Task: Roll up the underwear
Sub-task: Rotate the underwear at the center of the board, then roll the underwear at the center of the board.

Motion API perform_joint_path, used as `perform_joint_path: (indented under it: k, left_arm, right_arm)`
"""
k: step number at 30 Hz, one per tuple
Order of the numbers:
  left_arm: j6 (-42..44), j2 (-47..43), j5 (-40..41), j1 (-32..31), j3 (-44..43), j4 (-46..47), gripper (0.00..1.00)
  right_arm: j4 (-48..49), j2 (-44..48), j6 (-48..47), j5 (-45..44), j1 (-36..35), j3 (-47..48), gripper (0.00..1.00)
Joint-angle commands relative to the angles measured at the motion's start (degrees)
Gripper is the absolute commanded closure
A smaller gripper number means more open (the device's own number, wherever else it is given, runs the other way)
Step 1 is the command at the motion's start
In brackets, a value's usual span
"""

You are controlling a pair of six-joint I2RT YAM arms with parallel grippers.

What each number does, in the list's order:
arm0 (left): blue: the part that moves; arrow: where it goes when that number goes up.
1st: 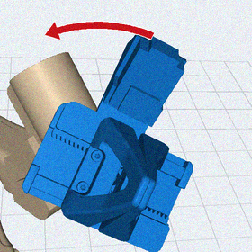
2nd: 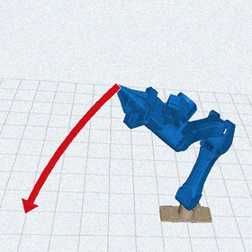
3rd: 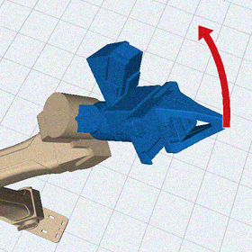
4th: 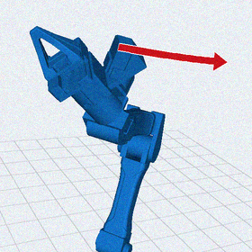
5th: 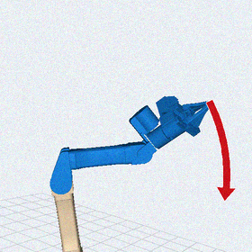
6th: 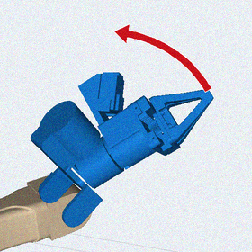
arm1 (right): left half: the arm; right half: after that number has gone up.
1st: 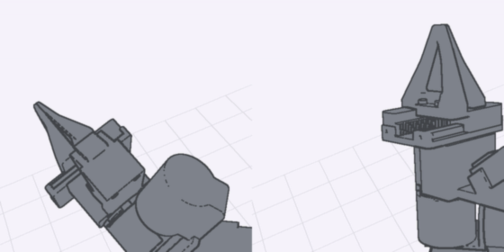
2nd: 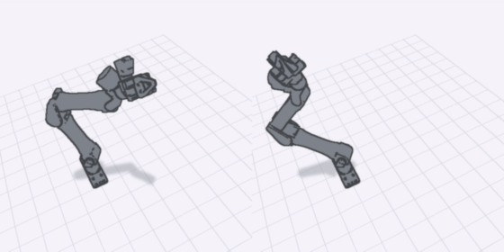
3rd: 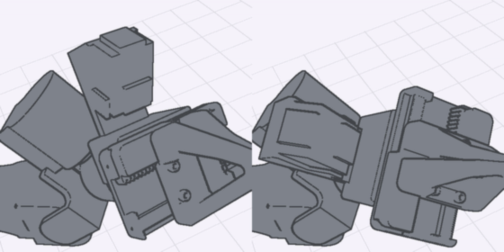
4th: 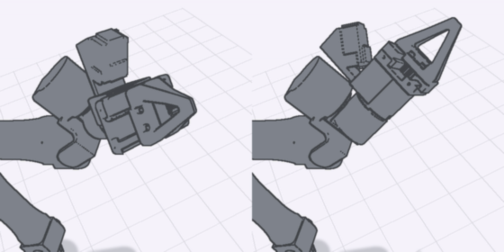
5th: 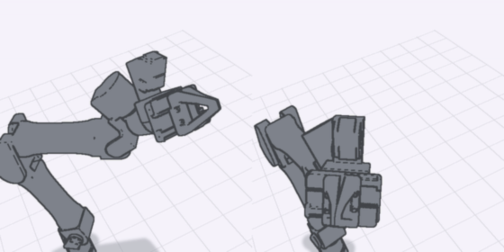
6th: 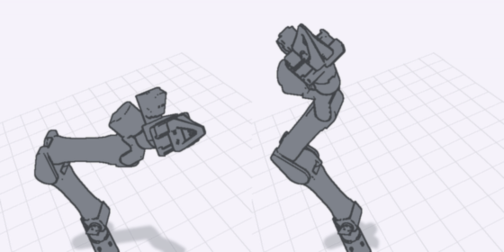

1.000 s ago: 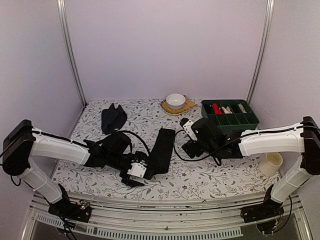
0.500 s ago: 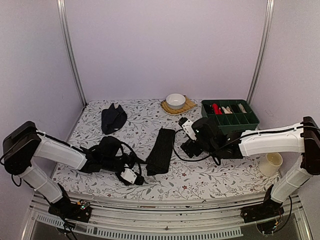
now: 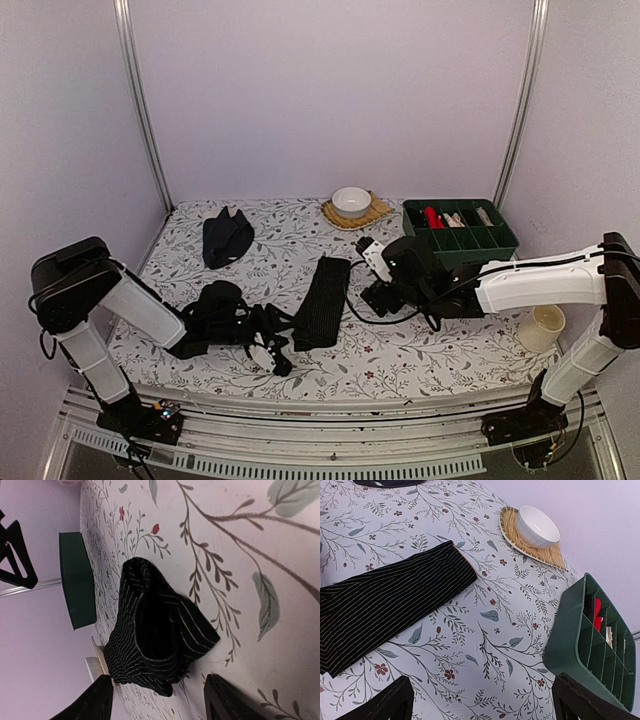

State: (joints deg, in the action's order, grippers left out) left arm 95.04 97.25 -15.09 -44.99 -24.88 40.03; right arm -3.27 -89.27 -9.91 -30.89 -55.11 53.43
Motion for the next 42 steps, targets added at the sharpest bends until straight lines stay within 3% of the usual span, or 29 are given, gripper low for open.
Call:
perform_joint_path:
  k: [1,13,16,25,30,33,38,42]
  left_arm:
    - [2.82,3.42,2.41,-0.2,2.52,-5.45,0.37]
    - [1.48,7.36,1.07,-2.83,2.22,-3.64,0.41]
    - [1.63,8.2,1.52,-3.49,2.12,-3.57,0.48]
    - [-3.05,2.34,-6.26,-3.74,2.9,-10.29,0.51]
    - [-8.25,1.51,-8.29,-3.72,-0.66,-16.39,0.68]
    - [-9.36,2.57,-6.94,-3.78,-2.05,-16.87,0.68]
    - [-7.73,3.64,-1.91,-3.85,0.79,-9.85,0.54]
    - [-6.0,3.94,0.27,-3.86,2.86,-6.44,0.53]
  right_arm:
    - [1.51,-0.64,-0.04,0.16,-0.27,-0.43,0.01]
    - [1.69,-0.16,-0.07,0.48,-0.47,-0.59,0.01]
    - [1.77,-0.44,-0.18,0.4,-0.44,-0.65,0.01]
    - [1.94,-0.83,-0.29,0.79,-0.64,-0.5,0.01]
    - [3.18,-1.43,-1.65,1.08,-2.37,-0.66,0.01]
    - [4.19,-2.3,-3.03,1.18,-3.63,-0.67,0.01]
    - [4.12,-3.14,-3.97,1.35,-4.38,-0.47,0.01]
    - [4.36,-2.77,-4.04,1.36,-4.39,-0.59,0.01]
